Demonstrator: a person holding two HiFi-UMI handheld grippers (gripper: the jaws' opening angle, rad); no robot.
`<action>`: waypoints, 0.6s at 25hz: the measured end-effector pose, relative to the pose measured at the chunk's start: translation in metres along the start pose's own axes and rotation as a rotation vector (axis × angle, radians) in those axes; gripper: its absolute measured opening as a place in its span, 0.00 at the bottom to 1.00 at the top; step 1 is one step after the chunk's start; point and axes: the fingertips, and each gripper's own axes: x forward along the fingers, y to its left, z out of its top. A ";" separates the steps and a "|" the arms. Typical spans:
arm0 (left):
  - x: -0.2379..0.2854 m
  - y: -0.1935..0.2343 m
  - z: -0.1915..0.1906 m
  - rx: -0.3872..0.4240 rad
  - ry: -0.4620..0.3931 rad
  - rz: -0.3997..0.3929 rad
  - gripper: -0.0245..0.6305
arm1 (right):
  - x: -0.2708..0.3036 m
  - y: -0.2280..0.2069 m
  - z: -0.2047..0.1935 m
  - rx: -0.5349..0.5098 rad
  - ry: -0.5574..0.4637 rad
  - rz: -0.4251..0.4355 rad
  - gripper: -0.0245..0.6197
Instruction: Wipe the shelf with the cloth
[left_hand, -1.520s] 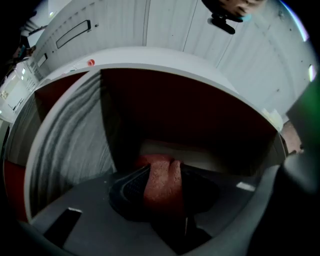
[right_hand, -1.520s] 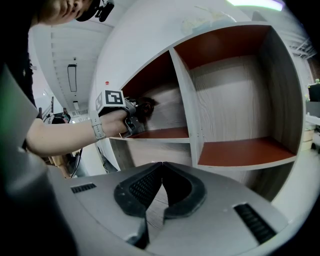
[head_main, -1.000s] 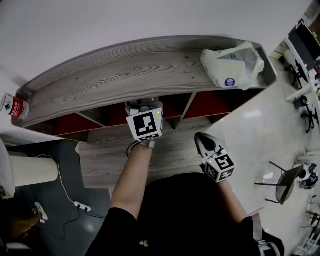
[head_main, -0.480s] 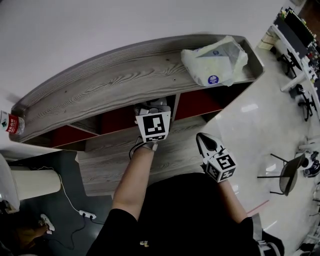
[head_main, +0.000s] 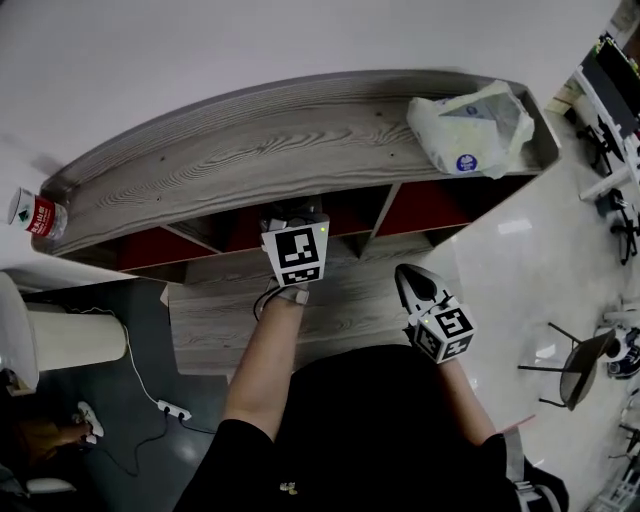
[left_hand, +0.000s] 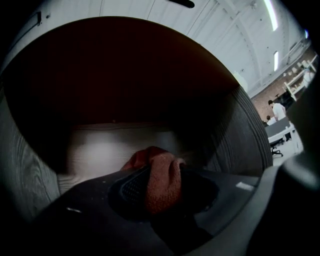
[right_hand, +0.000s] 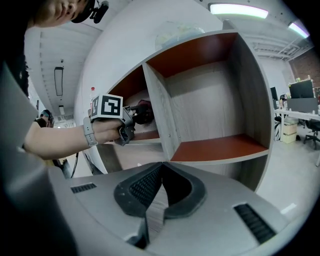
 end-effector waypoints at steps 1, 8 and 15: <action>-0.004 0.011 -0.002 -0.003 0.006 0.020 0.23 | 0.004 0.006 0.000 -0.001 0.003 0.014 0.03; -0.032 0.087 -0.023 -0.110 0.090 0.194 0.24 | 0.030 0.037 -0.003 -0.005 0.020 0.089 0.03; -0.045 0.112 -0.056 -0.215 0.224 0.254 0.25 | 0.046 0.054 -0.005 -0.009 0.034 0.133 0.03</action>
